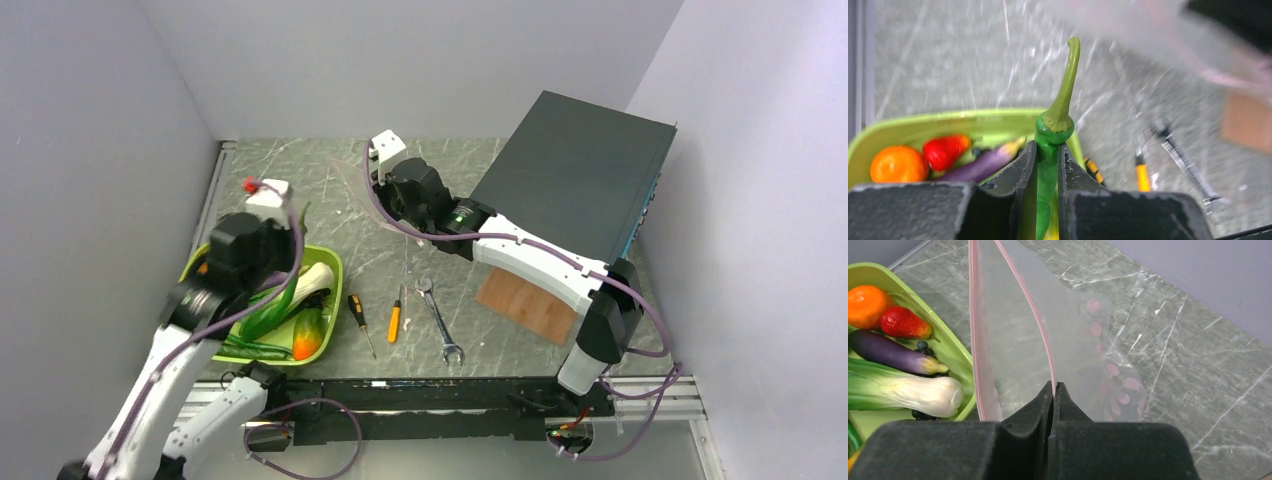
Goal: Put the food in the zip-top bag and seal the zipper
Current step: Pick up the fake vegetable from the bin, then place the fake vegetable in the zipper food storage bag.
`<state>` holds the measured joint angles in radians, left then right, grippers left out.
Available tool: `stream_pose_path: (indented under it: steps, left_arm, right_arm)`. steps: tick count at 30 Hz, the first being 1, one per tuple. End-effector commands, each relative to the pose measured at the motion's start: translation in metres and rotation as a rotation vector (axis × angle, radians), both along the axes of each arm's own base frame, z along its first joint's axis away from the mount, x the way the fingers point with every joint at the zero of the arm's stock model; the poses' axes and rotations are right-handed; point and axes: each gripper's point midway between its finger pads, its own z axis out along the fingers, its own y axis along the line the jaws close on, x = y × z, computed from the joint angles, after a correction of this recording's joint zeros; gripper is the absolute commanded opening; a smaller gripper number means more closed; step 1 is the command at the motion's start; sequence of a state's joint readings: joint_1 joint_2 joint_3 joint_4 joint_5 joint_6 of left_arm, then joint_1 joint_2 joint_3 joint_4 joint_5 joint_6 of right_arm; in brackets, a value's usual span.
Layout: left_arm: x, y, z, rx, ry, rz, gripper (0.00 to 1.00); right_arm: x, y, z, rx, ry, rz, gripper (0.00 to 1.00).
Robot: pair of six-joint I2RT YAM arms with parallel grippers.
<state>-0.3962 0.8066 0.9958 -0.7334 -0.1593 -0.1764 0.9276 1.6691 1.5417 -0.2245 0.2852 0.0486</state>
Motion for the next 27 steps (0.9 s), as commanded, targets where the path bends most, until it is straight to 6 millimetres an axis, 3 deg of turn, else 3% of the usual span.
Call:
stream_pose_path:
  steps: [1, 6, 9, 13, 19, 27]
  left_arm:
    - [-0.027, -0.009, 0.107, -0.169, -0.350, -0.109, 0.00]
    - [-0.070, -0.012, 0.202, -0.365, -0.794, -0.220, 0.00]
    - [-0.093, -0.013, 0.242, -0.479, -1.003, -0.276, 0.00]
    - [-0.114, -0.030, 0.284, -0.541, -1.163, -0.429, 0.00]
    - [-0.106, -0.041, 0.317, -0.543, -1.271, -0.483, 0.00]
    - [-0.079, -0.055, 0.314, -0.584, -1.232, -0.491, 0.00]
  right_arm:
    - [-0.003, 0.005, 0.032, 0.083, -0.034, 0.024, 0.00]
    - [-0.009, 0.013, 0.031, 0.106, -0.004, 0.063, 0.00]
    - [-0.014, 0.021, 0.031, 0.131, 0.027, 0.096, 0.00]
    - [-0.019, 0.030, 0.029, 0.150, 0.075, 0.137, 0.00]
    - [-0.029, 0.038, 0.029, 0.183, 0.127, 0.188, 0.00]
    - [-0.032, 0.041, 0.030, 0.197, 0.139, 0.208, 0.00]
